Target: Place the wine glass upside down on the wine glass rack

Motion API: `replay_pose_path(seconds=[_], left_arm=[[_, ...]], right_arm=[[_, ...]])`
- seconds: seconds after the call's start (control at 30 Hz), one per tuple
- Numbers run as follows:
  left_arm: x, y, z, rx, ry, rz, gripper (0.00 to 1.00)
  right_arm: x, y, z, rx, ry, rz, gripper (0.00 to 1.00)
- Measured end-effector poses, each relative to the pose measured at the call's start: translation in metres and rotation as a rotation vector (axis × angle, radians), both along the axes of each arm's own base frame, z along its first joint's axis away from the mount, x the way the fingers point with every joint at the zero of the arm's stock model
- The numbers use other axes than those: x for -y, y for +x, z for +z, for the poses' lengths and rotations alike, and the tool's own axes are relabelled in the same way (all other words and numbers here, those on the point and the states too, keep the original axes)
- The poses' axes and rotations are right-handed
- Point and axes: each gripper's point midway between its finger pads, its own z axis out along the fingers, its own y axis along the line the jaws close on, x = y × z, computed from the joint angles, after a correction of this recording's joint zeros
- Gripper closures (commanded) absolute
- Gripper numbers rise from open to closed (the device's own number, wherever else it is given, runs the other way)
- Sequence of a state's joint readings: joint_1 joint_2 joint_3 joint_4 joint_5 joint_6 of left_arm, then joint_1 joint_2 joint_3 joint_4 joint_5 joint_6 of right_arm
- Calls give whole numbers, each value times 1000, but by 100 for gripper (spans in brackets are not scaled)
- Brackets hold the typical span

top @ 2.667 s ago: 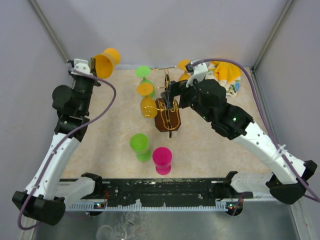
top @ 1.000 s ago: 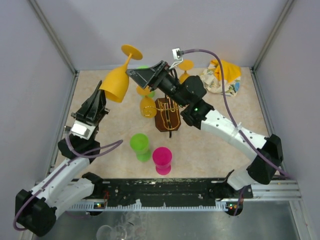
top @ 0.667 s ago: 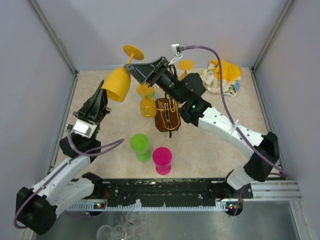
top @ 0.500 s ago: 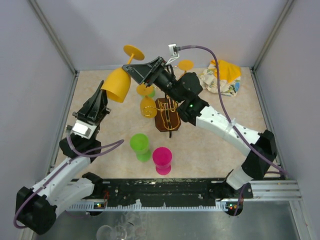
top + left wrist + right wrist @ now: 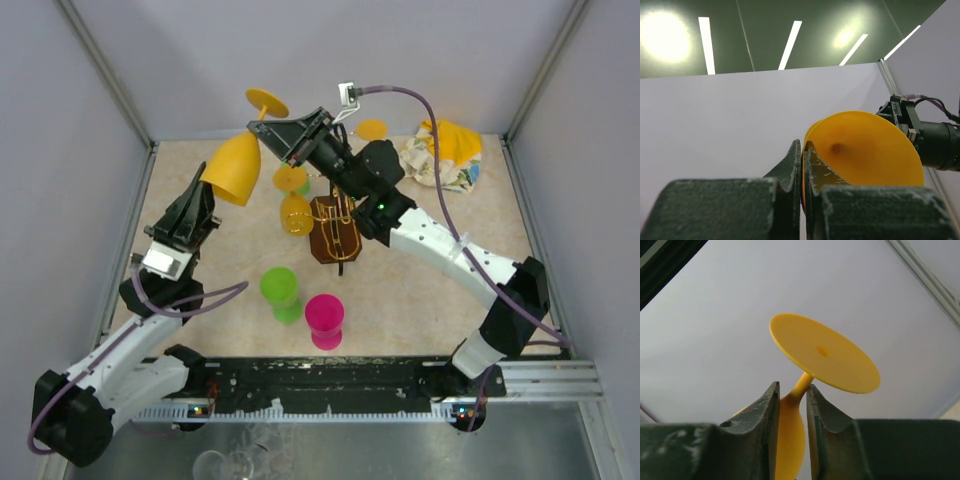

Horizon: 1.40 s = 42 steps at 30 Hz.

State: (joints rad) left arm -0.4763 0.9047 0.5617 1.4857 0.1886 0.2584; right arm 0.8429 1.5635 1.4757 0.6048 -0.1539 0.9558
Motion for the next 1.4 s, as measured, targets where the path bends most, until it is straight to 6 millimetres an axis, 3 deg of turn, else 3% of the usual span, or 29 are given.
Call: replay_pose_path(seconds=[0.2,0.57,0.7,0.93,1.0,1.03,1.17,1.27,1.4], left_arm=[[1,1,-1,2,3,-2,100],[11,11,-13,-52,38,-15,72],[19,15,-23,-88,72,-40,57],[31,15,-44,-141,134,-80,17],[34,14,-52,-156,157,-88,2],[35,13,-55,-164,167,-93,1],[36,14,-61,-205,184,-101,1],[36,27,-62,-295,180,-95,1],[37,56,-36,-426,152,-68,1]], right_arm=[[4,-1,15,7,34,-1,97],[11,-2,25,75,9,-56,100],[14,2,26,121,-53,-117,100],[23,22,24,177,-197,-287,100],[31,30,24,194,-245,-358,100],[36,35,24,200,-270,-395,100],[65,51,18,213,-376,-536,100],[93,62,16,224,-459,-651,100],[141,71,22,236,-541,-775,100]])
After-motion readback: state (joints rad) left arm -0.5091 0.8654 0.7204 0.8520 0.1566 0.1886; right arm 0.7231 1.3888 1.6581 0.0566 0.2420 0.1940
